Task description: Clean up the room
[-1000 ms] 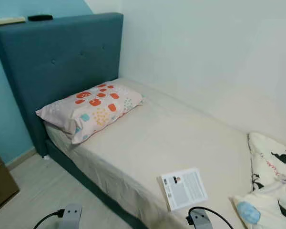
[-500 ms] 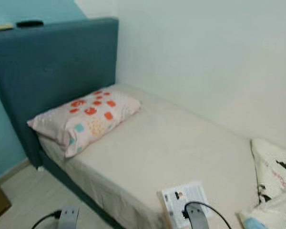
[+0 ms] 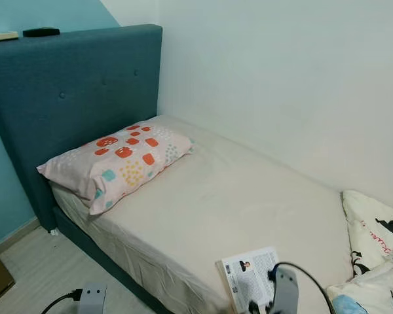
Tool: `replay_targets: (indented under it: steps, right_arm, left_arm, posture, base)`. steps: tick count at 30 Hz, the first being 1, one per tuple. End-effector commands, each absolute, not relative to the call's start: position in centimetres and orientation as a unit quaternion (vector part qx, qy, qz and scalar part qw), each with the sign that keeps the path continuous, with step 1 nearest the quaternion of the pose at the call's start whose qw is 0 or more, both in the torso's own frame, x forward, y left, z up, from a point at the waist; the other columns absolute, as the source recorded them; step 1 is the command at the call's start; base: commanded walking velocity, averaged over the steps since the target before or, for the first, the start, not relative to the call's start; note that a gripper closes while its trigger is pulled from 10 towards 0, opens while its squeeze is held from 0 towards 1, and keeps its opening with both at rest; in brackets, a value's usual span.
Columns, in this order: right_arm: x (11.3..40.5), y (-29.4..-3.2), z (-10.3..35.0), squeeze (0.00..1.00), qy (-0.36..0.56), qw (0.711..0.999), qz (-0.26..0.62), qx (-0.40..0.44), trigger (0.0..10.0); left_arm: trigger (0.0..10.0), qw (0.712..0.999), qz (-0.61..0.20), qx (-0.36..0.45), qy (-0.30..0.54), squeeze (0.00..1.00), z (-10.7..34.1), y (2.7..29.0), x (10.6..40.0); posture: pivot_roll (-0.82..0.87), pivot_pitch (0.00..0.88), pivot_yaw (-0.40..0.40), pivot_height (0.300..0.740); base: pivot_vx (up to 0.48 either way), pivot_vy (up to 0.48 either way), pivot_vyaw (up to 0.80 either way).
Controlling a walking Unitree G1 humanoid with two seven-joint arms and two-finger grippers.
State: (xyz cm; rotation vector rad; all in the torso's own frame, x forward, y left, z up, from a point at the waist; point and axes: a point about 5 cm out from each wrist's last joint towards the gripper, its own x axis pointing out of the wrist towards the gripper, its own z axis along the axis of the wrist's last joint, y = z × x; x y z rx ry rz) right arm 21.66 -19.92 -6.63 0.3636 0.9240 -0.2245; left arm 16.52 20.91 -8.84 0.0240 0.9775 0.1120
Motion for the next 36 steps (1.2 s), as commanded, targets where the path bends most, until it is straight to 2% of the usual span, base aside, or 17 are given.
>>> replay_targets:
  steps: [1,5,10,13,21,24,36]
  right_arm:
    - [22.9,-20.6,-5.7,0.0,0.403,0.877,-0.131,0.227,10.0]
    - [24.9,-20.7,-4.3,0.0,0.351,0.877,-0.137,0.299,10.0]
    - [25.9,-20.9,-3.4,0.0,0.322,0.874,-0.142,0.335,10.0]
    - [26.5,-21.9,-2.8,0.0,0.297,0.868,-0.164,0.363,10.0]
    - [26.0,-22.8,-3.0,0.0,0.289,0.859,-0.19,0.377,10.0]
    - [25.8,-24.0,-2.7,0.0,0.262,0.85,-0.22,0.402,10.0]
    - [25.7,-27.4,-1.6,0.0,0.211,0.838,-0.284,0.415,10.0]
  left_arm:
    - [10.0,0.877,0.059,0.01,0.477,0.0,-9.1,21.1,15.9]
    - [10.0,0.873,0.057,0.022,0.485,0.0,-9.2,21.4,15.4]
    - [10.0,0.875,0.07,0.016,0.479,0.0,-9.1,21.7,15.4]
    - [10.0,0.892,0.1,0.0,0.442,0.0,-8.2,23.0,16.8]
    - [10.0,0.91,0.114,-0.01,0.398,0.0,-6.9,23.9,18.9]
    - [10.0,0.924,0.12,-0.027,0.363,0.0,-5.9,24.2,20.3]
    - [10.0,0.936,0.112,-0.029,0.331,0.0,-4.9,24.9,21.4]
  posture:
    - [0.22,0.0,-0.154,0.69]
    - [0.23,0.0,-0.152,0.675]
    - [0.23,0.0,-0.148,0.66]
    - [0.24,0.0,-0.15,0.64]
    - [0.24,0.0,-0.149,0.615]
    - [0.24,0.0,-0.141,0.595]
    - [0.25,0.0,-0.125,0.545]
  base:
    - [0.0,0.0,0.0]
    - [0.0,0.0,0.0]
    - [0.0,0.0,0.0]
    - [0.0,0.0,0.0]
    - [0.0,0.0,0.0]
    - [0.0,0.0,0.0]
    - [0.0,0.0,0.0]
